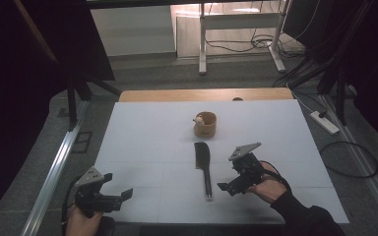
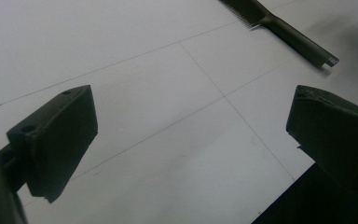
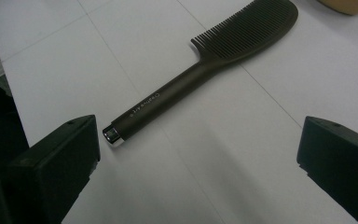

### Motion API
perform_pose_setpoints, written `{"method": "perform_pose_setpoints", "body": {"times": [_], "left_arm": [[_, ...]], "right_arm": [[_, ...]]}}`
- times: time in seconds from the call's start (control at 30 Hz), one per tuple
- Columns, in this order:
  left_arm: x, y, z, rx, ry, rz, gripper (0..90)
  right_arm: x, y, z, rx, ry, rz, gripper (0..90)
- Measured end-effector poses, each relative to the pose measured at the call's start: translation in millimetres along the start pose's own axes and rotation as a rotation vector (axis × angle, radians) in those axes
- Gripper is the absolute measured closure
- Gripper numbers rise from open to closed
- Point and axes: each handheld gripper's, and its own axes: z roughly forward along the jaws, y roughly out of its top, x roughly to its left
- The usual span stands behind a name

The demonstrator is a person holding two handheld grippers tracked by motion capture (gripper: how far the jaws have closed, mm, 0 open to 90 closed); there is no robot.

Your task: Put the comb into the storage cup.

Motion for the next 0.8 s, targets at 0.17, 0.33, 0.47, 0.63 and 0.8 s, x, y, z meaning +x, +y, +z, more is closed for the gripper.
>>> {"method": "perform_pose_setpoints", "body": {"times": [0.17,0.33,0.47,0.63,0.8], "left_arm": [[0.2,0.0,0.0,0.0,-0.002,-0.001,2.7],[0.3,0.0,0.0,0.0,-0.001,-0.001,2.7],[0.3,0.0,0.0,0.0,-0.001,-0.001,2.7],[0.2,0.0,0.1,0.0,-0.001,-0.001,2.7],[0.3,0.0,0.2,0.001,-0.001,-0.001,2.7]], "right_arm": [[4.5,6.2,6.6,0.031,-0.004,-0.01,0.0],[7.6,11.5,11.1,0.045,0.004,-0.021,0.0],[10.5,15.8,16.1,0.058,0.009,-0.032,0.0],[12.4,19.9,21.6,0.074,0.007,-0.041,0.0],[14.7,25.0,26.7,0.089,0.0,-0.053,0.0]]}}
